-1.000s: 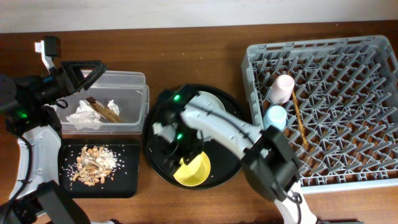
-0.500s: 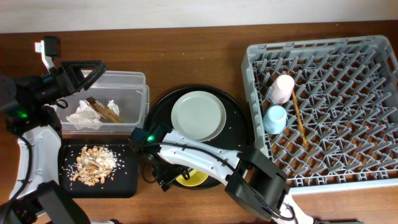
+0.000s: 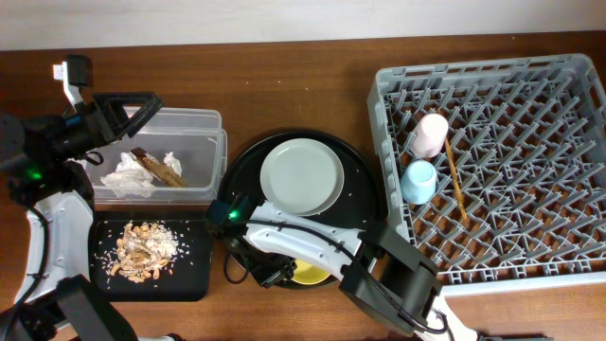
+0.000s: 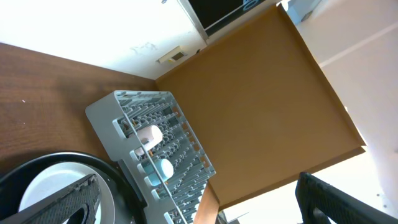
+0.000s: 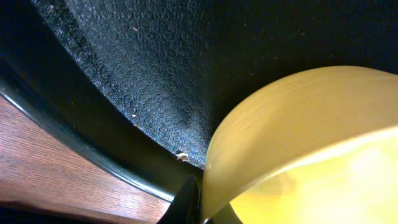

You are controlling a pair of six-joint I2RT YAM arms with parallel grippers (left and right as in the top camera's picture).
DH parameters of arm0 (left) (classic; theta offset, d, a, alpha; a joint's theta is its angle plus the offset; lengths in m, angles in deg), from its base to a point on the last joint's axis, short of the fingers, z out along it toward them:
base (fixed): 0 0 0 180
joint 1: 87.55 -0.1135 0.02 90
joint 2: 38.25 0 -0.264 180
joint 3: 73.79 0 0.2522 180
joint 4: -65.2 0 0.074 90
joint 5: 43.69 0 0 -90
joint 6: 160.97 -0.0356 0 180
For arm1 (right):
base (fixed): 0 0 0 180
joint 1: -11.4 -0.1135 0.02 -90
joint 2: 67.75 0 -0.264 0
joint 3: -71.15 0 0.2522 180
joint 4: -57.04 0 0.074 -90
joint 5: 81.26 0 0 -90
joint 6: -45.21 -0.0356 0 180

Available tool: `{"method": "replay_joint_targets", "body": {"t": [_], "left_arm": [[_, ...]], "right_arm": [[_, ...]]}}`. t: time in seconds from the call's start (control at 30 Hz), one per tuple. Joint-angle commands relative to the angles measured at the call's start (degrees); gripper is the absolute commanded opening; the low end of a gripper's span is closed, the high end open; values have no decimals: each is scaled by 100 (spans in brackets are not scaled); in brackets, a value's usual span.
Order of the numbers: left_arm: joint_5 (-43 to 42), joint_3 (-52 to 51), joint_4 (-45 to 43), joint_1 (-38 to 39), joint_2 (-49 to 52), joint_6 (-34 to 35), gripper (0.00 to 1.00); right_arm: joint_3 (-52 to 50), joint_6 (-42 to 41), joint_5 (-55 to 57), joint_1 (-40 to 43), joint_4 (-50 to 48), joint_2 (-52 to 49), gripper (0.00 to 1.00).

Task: Sort waste into correct bins and load items into the dishwasher rack
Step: 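Carry the yellow bowl to the rack's back row and release it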

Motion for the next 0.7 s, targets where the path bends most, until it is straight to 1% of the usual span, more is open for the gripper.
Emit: {"method": "replay_joint_targets", "body": {"t": [0.0, 0.03, 0.07, 0.1, 0.13, 0.17, 0.23, 0.27, 0.3, 0.33, 0.37, 0.4, 0.43, 0.5, 0.57, 0.67], "left_arm": [[-46, 50, -15, -13, -81, 13, 99], [-46, 50, -15, -13, -81, 13, 99], [-46, 50, -15, -13, -81, 13, 99], [-46, 50, -15, -13, -81, 13, 99], [-46, 50, -15, -13, -81, 13, 99], [-46, 50, -13, -13, -81, 13, 99], [-46, 50, -15, -13, -81, 13, 99], [-46, 50, -15, -13, -81, 13, 99], [-46, 50, -15, -13, -81, 13, 99], [-46, 50, -15, -13, -81, 13, 99], [-46, 50, -15, -13, -81, 13, 99], [-46, 50, -15, -13, -81, 13, 99], [-46, 50, -15, -13, -81, 13, 99], [-46, 50, -15, -13, -81, 13, 99], [-46, 50, -15, -13, -81, 13, 99], [-46, 50, -15, -13, -81, 13, 99]], "right_arm": [[251, 271, -81, 271, 396, 192, 4], [566, 581, -109, 389, 658, 254, 4], [1132, 933, -173, 603, 850, 529, 4], [1471, 1049, -179, 785, 846, 761, 4], [1945, 1252, -208, 1152, 863, 1091, 4], [2420, 1692, -518, 1759, 855, 1488, 4], [2743, 2339, -1233, 2726, 802, 1884, 4], [2756, 2555, -1674, 3333, 723, 2037, 4], [2756, 3058, -2518, 4197, 717, 2079, 4], [2673, 3674, -3486, 5132, 715, 2002, 4], [2610, 4498, -4553, 5960, 785, 1860, 4], [2608, 5007, -5169, 6579, 868, 1681, 4], [2608, 5302, -5455, 6968, 890, 1550, 4], [2608, 5696, -5770, 7512, 887, 1259, 4], [2608, 6127, -6059, 7825, 844, 820, 4], [2610, 6124, -6349, 8021, 328, 13, 4]]}}
